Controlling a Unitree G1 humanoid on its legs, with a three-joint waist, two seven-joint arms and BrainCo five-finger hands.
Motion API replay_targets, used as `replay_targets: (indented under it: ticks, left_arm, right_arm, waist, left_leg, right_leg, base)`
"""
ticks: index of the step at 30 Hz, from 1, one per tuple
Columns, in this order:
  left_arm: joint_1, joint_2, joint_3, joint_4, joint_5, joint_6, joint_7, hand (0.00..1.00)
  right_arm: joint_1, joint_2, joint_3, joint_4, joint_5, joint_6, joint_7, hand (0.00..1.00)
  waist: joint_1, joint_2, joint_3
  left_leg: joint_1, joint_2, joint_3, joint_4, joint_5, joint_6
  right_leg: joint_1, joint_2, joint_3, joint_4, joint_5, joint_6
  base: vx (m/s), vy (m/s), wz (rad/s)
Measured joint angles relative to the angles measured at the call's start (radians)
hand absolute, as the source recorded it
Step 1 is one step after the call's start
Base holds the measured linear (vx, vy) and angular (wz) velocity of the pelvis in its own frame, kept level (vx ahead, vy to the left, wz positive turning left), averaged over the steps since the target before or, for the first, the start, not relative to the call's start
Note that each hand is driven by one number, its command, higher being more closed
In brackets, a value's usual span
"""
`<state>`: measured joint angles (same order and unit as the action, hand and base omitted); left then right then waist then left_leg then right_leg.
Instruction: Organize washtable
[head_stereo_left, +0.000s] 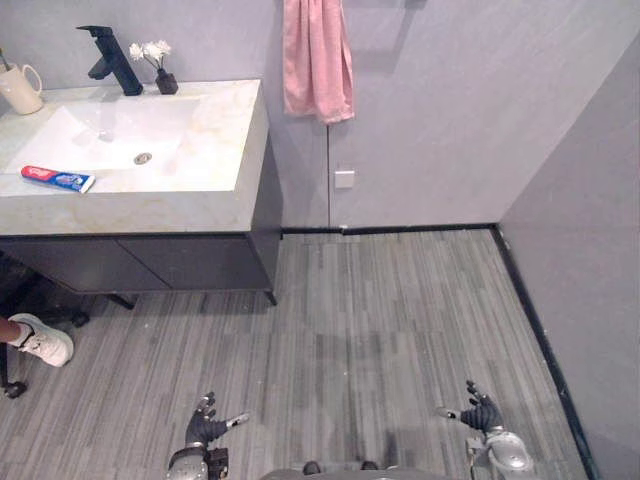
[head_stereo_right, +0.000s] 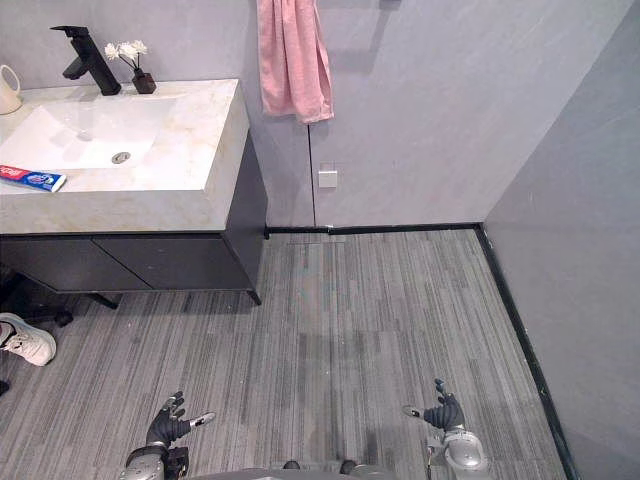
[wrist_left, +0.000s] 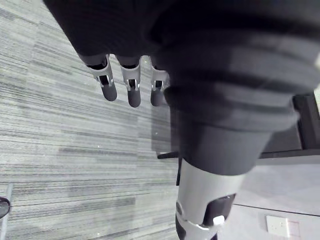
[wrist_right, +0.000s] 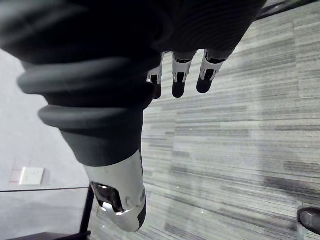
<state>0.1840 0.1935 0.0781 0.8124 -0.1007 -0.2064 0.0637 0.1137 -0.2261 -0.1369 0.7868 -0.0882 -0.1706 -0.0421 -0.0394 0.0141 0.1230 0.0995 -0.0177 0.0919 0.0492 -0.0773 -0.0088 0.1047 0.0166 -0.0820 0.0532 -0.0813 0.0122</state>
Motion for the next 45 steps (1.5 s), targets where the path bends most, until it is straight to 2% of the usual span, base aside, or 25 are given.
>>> replay_targets:
  ticks: [2,8,10,12,14,16,18,20,21,22,23,24,26,28,29,30,32,34,36,37,39,40,41,42,45]
  left_arm:
    - [0.000,0.000,-0.003,-0.024,0.000,0.000,0.000,0.00]
    - [0.006,-0.003,-0.010,-0.081,-0.003,0.000,0.003,0.00]
    - [0.022,-0.006,-0.010,-0.108,-0.005,0.001,0.003,0.00]
    - [0.022,-0.014,-0.012,-0.117,-0.005,0.001,0.003,0.00]
    - [0.020,0.000,-0.038,-0.136,-0.007,0.001,0.005,0.00]
    - [0.007,0.003,-0.041,-0.143,-0.007,0.002,0.006,0.00]
    - [-0.020,0.003,-0.041,-0.147,-0.007,0.002,0.010,0.00]
    - [-0.058,-0.001,-0.047,-0.159,-0.015,0.001,0.018,0.00]
    - [-0.058,-0.001,-0.049,-0.161,-0.015,0.001,0.022,0.00]
    - [-0.058,-0.002,-0.050,-0.170,-0.015,0.001,0.027,0.00]
    - [-0.052,-0.004,-0.050,-0.172,-0.015,0.001,0.029,0.00]
    - [-0.050,-0.014,-0.050,-0.171,-0.015,0.003,0.029,0.00]
    - [-0.057,-0.019,-0.054,-0.174,-0.015,0.001,0.027,0.00]
    - [-0.056,-0.026,-0.055,-0.174,-0.016,0.001,0.026,0.00]
    - [-0.047,-0.029,-0.055,-0.174,-0.017,0.002,0.024,0.00]
    - [-0.043,-0.030,-0.055,-0.174,-0.023,0.002,0.023,0.00]
    - [-0.050,-0.034,-0.057,-0.176,-0.026,0.001,0.025,0.00]
    - [-0.052,-0.034,-0.057,-0.184,-0.026,0.001,0.025,0.00]
    - [-0.064,-0.035,-0.057,-0.185,-0.025,0.002,0.027,0.00]
    - [-0.067,-0.035,-0.057,-0.185,-0.025,0.002,0.027,0.00]
    - [-0.069,-0.047,-0.059,-0.186,-0.025,0.002,0.028,0.00]
    - [-0.065,-0.050,-0.058,-0.186,-0.025,0.002,0.032,0.00]
    - [-0.069,-0.044,-0.057,-0.177,-0.025,0.003,0.034,0.00]
    - [-0.077,-0.047,-0.055,-0.175,-0.025,0.004,0.036,0.00]
    - [-0.081,-0.053,-0.075,-0.171,-0.025,0.004,0.035,0.00]
  right_arm:
    - [-0.001,-0.001,0.000,0.000,0.000,0.000,0.000,0.00]
    - [-0.041,-0.004,0.022,-0.015,0.001,0.004,-0.005,0.00]
    - [-0.066,-0.004,0.030,-0.019,0.001,0.004,-0.010,0.00]
    - [-0.067,-0.004,0.029,-0.029,0.001,0.006,-0.020,0.00]
    - [-0.061,0.000,0.038,-0.041,0.001,0.023,-0.020,0.00]
    - [-0.059,0.001,0.037,-0.059,0.001,0.025,-0.021,0.00]
    - [-0.064,0.000,0.037,-0.066,0.001,0.024,-0.021,0.00]
    - [-0.084,-0.006,0.038,-0.066,0.001,0.024,-0.022,0.00]
    - [-0.088,-0.006,0.038,-0.066,0.001,0.024,-0.023,0.00]
    - [-0.087,-0.007,0.039,-0.069,0.001,0.024,-0.024,0.00]
    - [-0.082,-0.008,0.039,-0.069,0.001,0.024,-0.025,0.00]
    - [-0.083,-0.013,0.039,-0.068,0.001,0.026,-0.025,0.00]
    - [-0.088,-0.012,0.039,-0.103,0.001,0.026,-0.025,0.00]
    - [-0.087,-0.011,0.059,-0.105,0.002,0.024,-0.026,0.00]
    - [-0.084,-0.008,0.088,-0.106,0.006,0.024,-0.029,0.00]
    - [-0.078,0.000,0.110,-0.105,0.010,0.022,-0.032,0.00]
    - [-0.084,0.010,0.115,-0.106,0.018,0.019,-0.045,0.00]
    - [-0.092,0.010,0.106,-0.105,0.022,0.019,-0.048,0.00]
    - [-0.097,0.015,0.088,-0.099,0.032,0.023,-0.050,0.00]
    - [-0.095,0.025,0.069,-0.095,0.039,0.023,-0.051,0.00]
    - [-0.084,0.018,0.054,-0.095,0.039,0.023,-0.052,0.00]
    - [-0.082,0.010,0.056,-0.090,0.039,0.024,-0.062,0.00]
    - [-0.088,0.024,0.057,-0.079,0.039,0.025,-0.064,0.00]
    - [-0.087,0.030,0.058,-0.076,0.038,0.024,-0.063,0.00]
    - [-0.085,0.043,0.056,-0.057,0.035,0.026,-0.063,0.00]
  waist:
    - [0.000,0.001,0.005]
    - [0.005,0.021,0.020]
    - [0.008,0.025,0.025]
    - [0.017,0.030,0.031]
    - [0.006,0.021,0.045]
    - [-0.002,0.021,0.061]
    - [-0.008,0.030,0.079]
    - [-0.012,0.052,0.105]
    - [-0.014,0.049,0.105]
    - [-0.021,0.033,0.104]
    - [-0.032,0.022,0.105]
    - [-0.032,0.036,0.106]
    - [-0.036,0.041,0.102]
    - [-0.033,0.047,0.104]
    - [-0.026,0.043,0.109]
    - [-0.021,0.031,0.116]
    - [0.006,0.012,0.122]
    - [0.017,0.009,0.124]
    - [0.034,0.003,0.132]
    - [0.039,-0.011,0.142]
    - [0.046,0.002,0.135]
    - [0.057,0.037,0.116]
    - [0.056,0.017,0.116]
    - [0.050,0.005,0.111]
    - [0.054,-0.017,0.114]
  left_leg:
    - [-0.006,0.000,0.000,0.004,-0.006,0.001]
    - [-0.087,0.009,0.050,0.094,-0.104,0.023]
    - [-0.107,0.010,0.077,0.131,-0.145,0.042]
    - [-0.108,0.003,0.094,0.166,-0.179,0.054]
    - [-0.070,-0.021,0.089,0.166,-0.203,0.071]
    - [-0.038,-0.026,0.073,0.163,-0.208,0.079]
    - [-0.011,-0.010,0.045,0.145,-0.209,0.078]
    - [0.017,0.037,0.013,0.120,-0.214,0.057]
    - [0.024,0.041,0.006,0.113,-0.213,0.044]
    - [0.053,0.041,-0.011,0.097,-0.223,0.013]
    - [0.089,0.049,-0.027,0.092,-0.242,-0.019]
    - [0.093,0.069,-0.033,0.100,-0.245,-0.026]
    - [0.030,0.102,-0.039,0.238,-0.216,-0.072]
    - [-0.075,0.144,-0.044,0.527,-0.135,-0.085]
    - [-0.147,0.190,-0.048,0.755,-0.105,-0.087]
    - [-0.197,0.224,-0.020,0.929,-0.118,-0.066]
    - [-0.281,0.247,0.030,1.026,-0.142,-0.027]
    - [-0.378,0.238,0.055,0.963,-0.157,-0.009]
    - [-0.449,0.195,0.068,0.799,-0.170,-0.020]
    - [-0.462,0.146,0.075,0.626,-0.159,-0.032]
    - [-0.471,0.099,0.050,0.363,-0.074,-0.053]
    - [-0.471,0.085,0.004,0.261,0.096,-0.009]
    - [-0.474,0.067,0.000,0.293,0.088,0.025]
    - [-0.477,0.046,0.004,0.313,0.050,0.032]
    - [-0.409,-0.001,0.031,0.331,-0.036,0.065]
  right_leg:
    - [-0.005,0.000,0.000,0.000,-0.001,0.000]
    - [-0.089,0.002,0.046,0.054,-0.048,0.012]
    - [-0.148,-0.003,0.066,0.155,-0.104,0.028]
    - [-0.233,-0.022,0.062,0.351,-0.159,0.074]
    - [-0.359,-0.064,0.033,0.647,-0.175,0.079]
    - [-0.408,-0.094,-0.005,0.711,-0.210,0.071]
    - [-0.451,-0.099,-0.047,0.661,-0.226,0.061]
    - [-0.507,-0.080,-0.083,0.484,-0.185,0.052]
    - [-0.517,-0.079,-0.082,0.429,-0.151,0.049]
    - [-0.518,-0.084,-0.075,0.341,-0.068,0.041]
    - [-0.514,-0.094,-0.078,0.369,0.034,-0.010]
    - [-0.519,-0.085,-0.092,0.399,0.018,-0.020]
    - [-0.506,-0.068,-0.114,0.415,-0.052,-0.052]
    - [-0.414,-0.026,-0.130,0.353,-0.075,-0.073]
    - [-0.311,0.006,-0.132,0.283,-0.080,-0.086]
    - [-0.206,0.026,-0.123,0.221,-0.082,-0.093]
    - [-0.097,0.034,-0.093,0.140,-0.083,-0.095]
    - [-0.033,0.028,-0.072,0.080,-0.083,-0.095]
    - [0.014,0.005,-0.054,0.044,-0.083,-0.094]
    - [0.051,-0.026,-0.050,0.029,-0.095,-0.074]
    - [0.091,-0.035,-0.046,0.012,-0.120,-0.037]
    - [0.117,-0.029,-0.021,0.017,-0.181,0.001]
    - [0.126,-0.045,-0.018,0.032,-0.204,0.017]
    - [0.113,-0.075,-0.019,0.083,-0.212,0.026]
    - [-0.024,-0.142,0.022,0.484,-0.198,0.079]
  base:
    - [0.00,0.000,0.00]
    - [-0.02,0.022,-0.25]
    - [-0.03,0.054,-0.50]
    - [-0.01,0.065,-0.26]
    - [0.10,0.078,0.03]
    - [0.23,0.029,0.25]
    - [0.29,-0.027,0.35]
    - [0.30,-0.093,0.41]
    - [0.37,-0.132,0.47]
    - [0.44,-0.180,0.54]
    - [0.47,-0.204,0.43]
    - [0.47,-0.234,0.27]
    - [0.52,-0.287,0.12]
    - [0.50,-0.267,0.06]
    - [0.50,-0.227,-0.07]
    - [0.57,-0.236,-0.15]
    - [0.42,-0.139,-0.33]
    - [0.41,-0.034,-0.33]
    - [0.37,0.058,-0.30]
    - [0.40,0.098,-0.28]
    - [0.47,0.175,-0.35]
    - [0.44,0.232,-0.38]
    - [0.44,0.221,-0.24]
    - [0.36,0.164,0.10]
    - [0.51,0.238,-0.02]
